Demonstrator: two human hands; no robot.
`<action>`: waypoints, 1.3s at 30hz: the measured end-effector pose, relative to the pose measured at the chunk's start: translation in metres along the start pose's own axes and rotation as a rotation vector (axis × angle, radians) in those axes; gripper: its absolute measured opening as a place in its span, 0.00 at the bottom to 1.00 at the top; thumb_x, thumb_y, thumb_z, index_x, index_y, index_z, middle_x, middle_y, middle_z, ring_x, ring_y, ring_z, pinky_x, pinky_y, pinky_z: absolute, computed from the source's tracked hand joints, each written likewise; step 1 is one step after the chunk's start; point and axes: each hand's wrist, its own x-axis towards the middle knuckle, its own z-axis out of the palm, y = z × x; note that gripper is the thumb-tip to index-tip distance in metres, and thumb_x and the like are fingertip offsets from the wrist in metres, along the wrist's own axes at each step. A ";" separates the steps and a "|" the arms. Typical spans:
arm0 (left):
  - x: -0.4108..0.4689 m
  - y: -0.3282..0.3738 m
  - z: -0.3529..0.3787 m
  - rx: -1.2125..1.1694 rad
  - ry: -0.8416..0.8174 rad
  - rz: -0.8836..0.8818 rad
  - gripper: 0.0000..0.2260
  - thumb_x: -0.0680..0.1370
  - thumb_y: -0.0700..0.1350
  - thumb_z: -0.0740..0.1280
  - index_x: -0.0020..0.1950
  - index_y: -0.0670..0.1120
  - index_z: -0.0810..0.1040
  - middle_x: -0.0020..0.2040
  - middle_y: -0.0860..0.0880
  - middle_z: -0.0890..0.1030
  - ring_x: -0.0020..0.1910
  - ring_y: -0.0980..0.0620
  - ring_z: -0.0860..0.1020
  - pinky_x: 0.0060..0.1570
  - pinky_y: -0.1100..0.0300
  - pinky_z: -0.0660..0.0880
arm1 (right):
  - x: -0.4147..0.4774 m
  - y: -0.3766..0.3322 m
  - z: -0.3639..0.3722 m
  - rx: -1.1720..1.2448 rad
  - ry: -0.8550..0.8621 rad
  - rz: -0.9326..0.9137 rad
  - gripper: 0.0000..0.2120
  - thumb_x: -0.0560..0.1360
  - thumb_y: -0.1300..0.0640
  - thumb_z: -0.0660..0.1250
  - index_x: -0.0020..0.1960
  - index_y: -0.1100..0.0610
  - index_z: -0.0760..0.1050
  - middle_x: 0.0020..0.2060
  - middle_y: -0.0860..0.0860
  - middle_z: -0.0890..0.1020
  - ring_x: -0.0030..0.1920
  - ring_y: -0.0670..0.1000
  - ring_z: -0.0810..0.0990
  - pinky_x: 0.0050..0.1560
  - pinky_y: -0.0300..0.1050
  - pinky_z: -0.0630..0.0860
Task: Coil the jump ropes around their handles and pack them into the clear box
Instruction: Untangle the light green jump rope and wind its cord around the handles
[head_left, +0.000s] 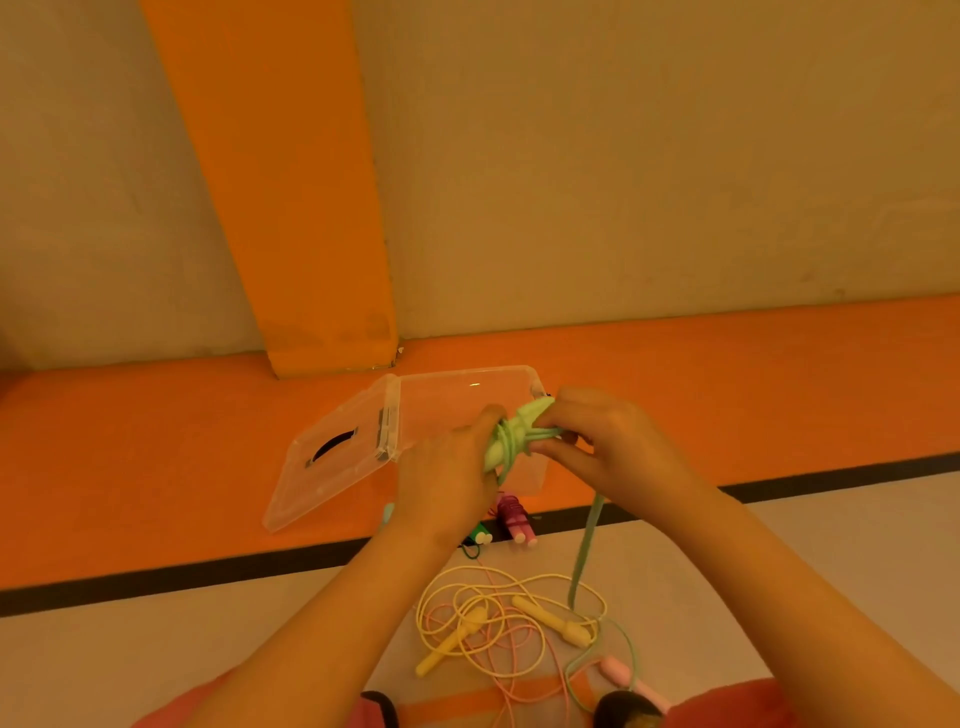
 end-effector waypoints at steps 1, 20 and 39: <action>0.001 -0.001 -0.002 0.016 -0.042 0.065 0.23 0.76 0.46 0.64 0.69 0.58 0.64 0.52 0.49 0.81 0.49 0.45 0.79 0.37 0.58 0.66 | 0.000 0.004 -0.003 0.028 -0.005 0.012 0.07 0.73 0.52 0.67 0.44 0.56 0.79 0.36 0.44 0.72 0.36 0.38 0.68 0.37 0.31 0.65; -0.013 0.008 -0.005 -0.026 -0.061 0.239 0.21 0.74 0.52 0.66 0.67 0.56 0.68 0.56 0.50 0.81 0.52 0.46 0.78 0.39 0.56 0.67 | -0.008 0.007 -0.019 0.590 -0.333 0.385 0.10 0.75 0.59 0.67 0.55 0.50 0.78 0.52 0.42 0.81 0.52 0.37 0.78 0.52 0.30 0.71; -0.013 0.012 -0.007 -0.223 -0.180 0.203 0.19 0.71 0.60 0.71 0.57 0.54 0.76 0.50 0.50 0.82 0.48 0.49 0.79 0.42 0.54 0.75 | -0.009 0.014 -0.020 0.615 -0.470 0.375 0.12 0.68 0.55 0.76 0.47 0.56 0.77 0.42 0.46 0.79 0.44 0.44 0.76 0.46 0.41 0.72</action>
